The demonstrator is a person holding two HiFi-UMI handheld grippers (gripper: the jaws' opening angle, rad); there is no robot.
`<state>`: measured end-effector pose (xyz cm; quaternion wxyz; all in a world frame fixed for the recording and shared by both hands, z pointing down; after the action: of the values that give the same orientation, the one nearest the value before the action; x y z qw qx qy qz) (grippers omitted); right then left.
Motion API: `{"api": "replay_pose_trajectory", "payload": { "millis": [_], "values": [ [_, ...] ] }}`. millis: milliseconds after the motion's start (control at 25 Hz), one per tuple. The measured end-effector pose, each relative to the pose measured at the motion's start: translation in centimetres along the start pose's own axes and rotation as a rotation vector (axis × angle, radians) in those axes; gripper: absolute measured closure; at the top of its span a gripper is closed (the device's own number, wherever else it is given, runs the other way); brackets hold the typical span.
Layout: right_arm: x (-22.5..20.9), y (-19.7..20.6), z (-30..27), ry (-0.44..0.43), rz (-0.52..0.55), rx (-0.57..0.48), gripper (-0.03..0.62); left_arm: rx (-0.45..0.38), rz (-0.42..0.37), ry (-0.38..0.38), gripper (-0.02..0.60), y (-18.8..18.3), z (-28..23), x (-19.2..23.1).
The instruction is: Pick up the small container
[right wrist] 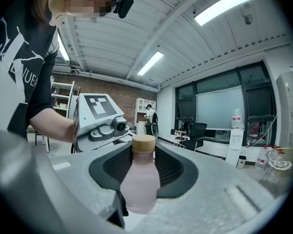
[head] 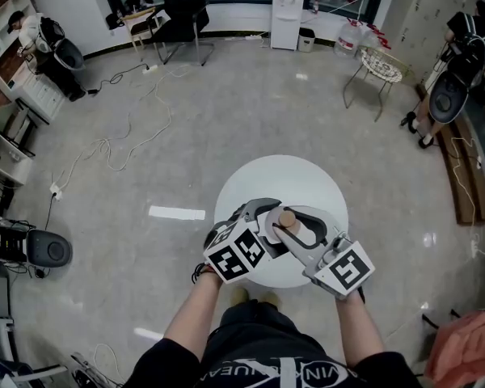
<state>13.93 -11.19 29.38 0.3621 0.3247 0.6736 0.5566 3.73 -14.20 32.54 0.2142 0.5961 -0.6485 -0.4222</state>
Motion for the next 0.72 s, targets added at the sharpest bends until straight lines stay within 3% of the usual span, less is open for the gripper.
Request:
{"api": "replay_pose_trajectory", "payload": {
  "millis": [720],
  "values": [
    [-0.6,-4.8,-0.2,-0.003,0.051,-0.026,0.450,-0.009,-0.023,-0.025,0.224,-3.8,2.3,2.6]
  ]
}}
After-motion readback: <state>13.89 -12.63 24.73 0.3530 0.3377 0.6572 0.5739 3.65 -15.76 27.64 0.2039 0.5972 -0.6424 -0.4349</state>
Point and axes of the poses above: the fingertips, and each gripper's own axes: z backward along the fingers, x to its left, y out of its underside, the point moved 9 cm from there along z, backward along the fingers, and after that the axes turned 12 degrees about -z, right-handed, at the moved point
